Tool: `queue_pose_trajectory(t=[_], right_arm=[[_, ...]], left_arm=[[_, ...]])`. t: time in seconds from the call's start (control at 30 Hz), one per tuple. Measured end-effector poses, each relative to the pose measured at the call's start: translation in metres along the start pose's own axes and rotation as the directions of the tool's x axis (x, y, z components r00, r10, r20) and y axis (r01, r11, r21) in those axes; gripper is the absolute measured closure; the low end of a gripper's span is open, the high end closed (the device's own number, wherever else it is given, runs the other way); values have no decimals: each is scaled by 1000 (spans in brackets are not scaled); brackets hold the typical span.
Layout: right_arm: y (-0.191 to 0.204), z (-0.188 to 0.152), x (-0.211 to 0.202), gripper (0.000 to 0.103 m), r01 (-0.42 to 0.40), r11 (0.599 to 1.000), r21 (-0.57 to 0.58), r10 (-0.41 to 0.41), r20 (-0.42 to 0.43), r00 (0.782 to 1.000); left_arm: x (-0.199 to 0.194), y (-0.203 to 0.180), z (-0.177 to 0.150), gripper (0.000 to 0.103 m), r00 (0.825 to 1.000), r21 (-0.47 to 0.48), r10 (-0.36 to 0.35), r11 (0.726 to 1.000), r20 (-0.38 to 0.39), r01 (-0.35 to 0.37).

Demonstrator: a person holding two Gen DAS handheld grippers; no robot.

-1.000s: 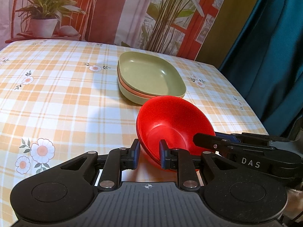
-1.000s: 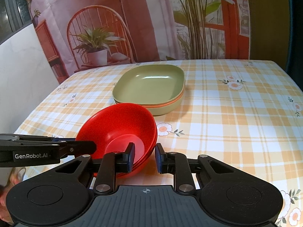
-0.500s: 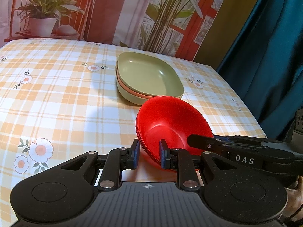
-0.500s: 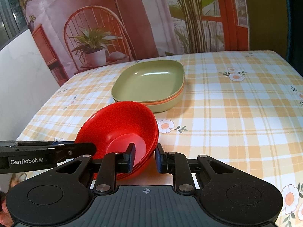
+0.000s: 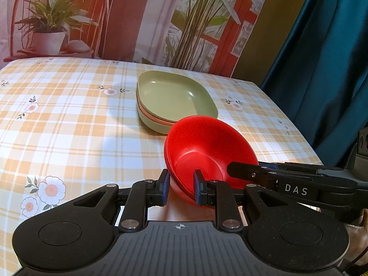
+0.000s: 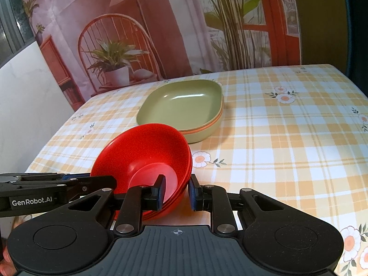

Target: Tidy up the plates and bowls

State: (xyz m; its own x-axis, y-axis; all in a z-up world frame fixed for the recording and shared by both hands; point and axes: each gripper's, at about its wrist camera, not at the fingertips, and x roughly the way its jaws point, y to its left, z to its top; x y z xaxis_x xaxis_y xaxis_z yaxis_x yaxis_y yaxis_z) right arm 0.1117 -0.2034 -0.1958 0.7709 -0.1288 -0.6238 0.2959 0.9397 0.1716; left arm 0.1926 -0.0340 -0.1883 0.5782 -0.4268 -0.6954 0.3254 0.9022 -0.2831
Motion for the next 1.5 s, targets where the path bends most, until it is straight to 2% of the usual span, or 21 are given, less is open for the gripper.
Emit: queue_pose_trajectory(t=[0.4, 0.93, 1.07, 1.27, 1.5], right_arm=[[0, 19, -5, 83, -12, 1000, 4, 12, 20, 1000], [-5, 83, 4, 83, -39, 999, 19, 38, 38, 999], [-8, 103, 14, 83, -30, 999, 23, 29, 38, 999], [-13, 128, 40, 83, -12, 1000, 19, 12, 36, 999], [-25, 131, 68, 83, 6, 1000, 28, -6, -8, 1000]], left_arm=[[-6, -1, 17, 80, 1000, 30, -3, 1000, 24, 2], [1, 3, 65, 80, 997, 39, -7, 999, 73, 4], [12, 8, 78, 80, 997, 31, -34, 999, 64, 32], [31, 12, 101, 80, 997, 5, -26, 1000, 69, 26], [52, 13, 110, 80, 999, 18, -12, 1000, 35, 12]])
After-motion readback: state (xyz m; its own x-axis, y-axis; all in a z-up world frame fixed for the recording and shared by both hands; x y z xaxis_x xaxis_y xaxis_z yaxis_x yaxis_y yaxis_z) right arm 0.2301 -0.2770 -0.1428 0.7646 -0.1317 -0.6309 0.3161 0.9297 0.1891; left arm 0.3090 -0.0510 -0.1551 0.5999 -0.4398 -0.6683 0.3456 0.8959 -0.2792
